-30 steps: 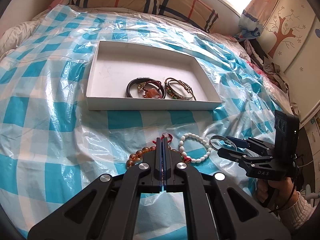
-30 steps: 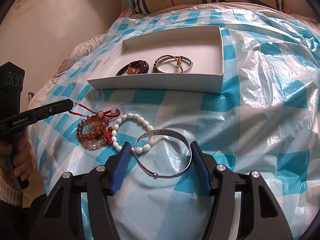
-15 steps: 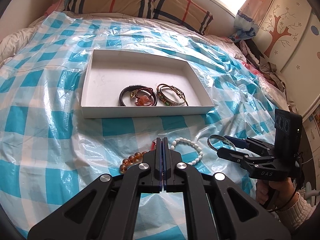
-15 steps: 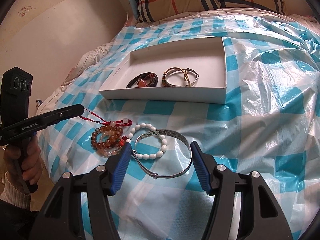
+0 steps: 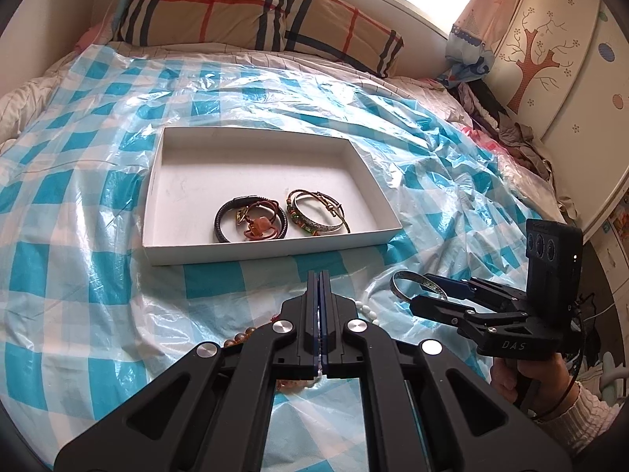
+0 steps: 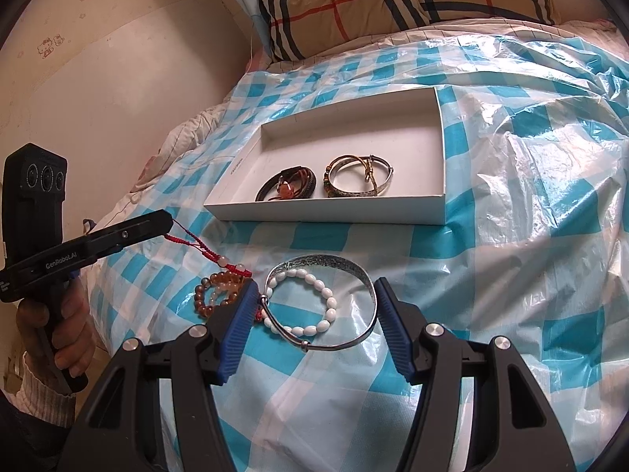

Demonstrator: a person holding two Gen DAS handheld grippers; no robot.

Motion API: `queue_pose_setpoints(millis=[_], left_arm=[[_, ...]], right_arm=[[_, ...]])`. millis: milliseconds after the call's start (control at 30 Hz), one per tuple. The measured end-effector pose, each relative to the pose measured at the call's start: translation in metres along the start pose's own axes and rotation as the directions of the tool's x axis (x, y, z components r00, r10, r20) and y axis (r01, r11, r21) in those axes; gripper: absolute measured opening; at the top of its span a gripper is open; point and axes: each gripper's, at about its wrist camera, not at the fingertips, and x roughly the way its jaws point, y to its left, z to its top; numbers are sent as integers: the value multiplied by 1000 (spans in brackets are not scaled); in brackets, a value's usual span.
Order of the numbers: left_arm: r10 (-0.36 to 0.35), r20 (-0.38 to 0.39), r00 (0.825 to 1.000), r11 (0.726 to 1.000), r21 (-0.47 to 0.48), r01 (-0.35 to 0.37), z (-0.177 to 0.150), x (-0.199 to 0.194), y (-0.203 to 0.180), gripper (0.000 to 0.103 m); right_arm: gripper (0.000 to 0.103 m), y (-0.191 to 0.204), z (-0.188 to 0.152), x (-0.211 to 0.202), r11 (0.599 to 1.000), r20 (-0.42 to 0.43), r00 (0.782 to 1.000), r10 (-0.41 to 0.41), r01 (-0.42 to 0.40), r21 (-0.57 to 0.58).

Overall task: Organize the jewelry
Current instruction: 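Carry the silver bangle into the white tray with the right tool while the left tool follows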

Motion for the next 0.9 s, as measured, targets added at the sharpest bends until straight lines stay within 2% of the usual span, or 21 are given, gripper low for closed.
queue_pose_setpoints(millis=[533, 900], left_arm=[[-31, 53, 998, 999, 34, 30, 27, -5, -16, 1], [-61, 103, 993, 998, 30, 58, 62, 2, -18, 1]], right_arm=[[59, 9, 18, -1, 1000, 49, 999, 4, -3, -29], [59, 9, 44, 7, 998, 96, 995, -11, 17, -62]])
